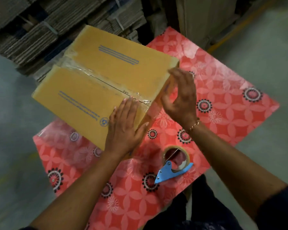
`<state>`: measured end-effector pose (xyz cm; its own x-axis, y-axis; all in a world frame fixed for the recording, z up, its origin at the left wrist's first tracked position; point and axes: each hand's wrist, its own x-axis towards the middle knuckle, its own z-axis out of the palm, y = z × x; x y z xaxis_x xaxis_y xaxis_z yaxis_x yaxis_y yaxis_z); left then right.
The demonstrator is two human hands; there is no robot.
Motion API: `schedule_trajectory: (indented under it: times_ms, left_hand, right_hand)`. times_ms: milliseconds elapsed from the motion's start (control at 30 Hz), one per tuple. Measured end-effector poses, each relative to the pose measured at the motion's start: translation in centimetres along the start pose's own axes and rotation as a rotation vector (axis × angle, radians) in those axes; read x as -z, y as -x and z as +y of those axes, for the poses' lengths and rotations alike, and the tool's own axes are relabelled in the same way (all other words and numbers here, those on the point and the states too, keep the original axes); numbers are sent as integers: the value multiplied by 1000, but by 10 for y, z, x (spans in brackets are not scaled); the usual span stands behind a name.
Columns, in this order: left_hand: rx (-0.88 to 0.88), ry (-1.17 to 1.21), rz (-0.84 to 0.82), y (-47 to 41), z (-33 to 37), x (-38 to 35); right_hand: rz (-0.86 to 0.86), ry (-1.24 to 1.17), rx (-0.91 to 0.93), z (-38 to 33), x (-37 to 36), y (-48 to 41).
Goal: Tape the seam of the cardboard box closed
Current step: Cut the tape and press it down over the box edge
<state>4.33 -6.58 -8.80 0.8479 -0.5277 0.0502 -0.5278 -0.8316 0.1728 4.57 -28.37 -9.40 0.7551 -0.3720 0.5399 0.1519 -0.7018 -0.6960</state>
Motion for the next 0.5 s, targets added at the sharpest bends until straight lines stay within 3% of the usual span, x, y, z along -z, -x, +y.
schedule_trajectory:
  times_ms: [100,200,300,500]
  left_hand:
    - [66,-115,-23,-1,0,-1]
    - [123,-198,-79,-1,3,1]
    - [131,-207,-108,-2,3,0]
    - [59,-179,-131,15,-8,7]
  right_hand:
    - [-674,392,554,-4,16,-23]
    - [-984,574,779,2,3,-50]
    - [-1031,593,830,6,-2,-54]
    - [-971,561,663,-9,6,-18]
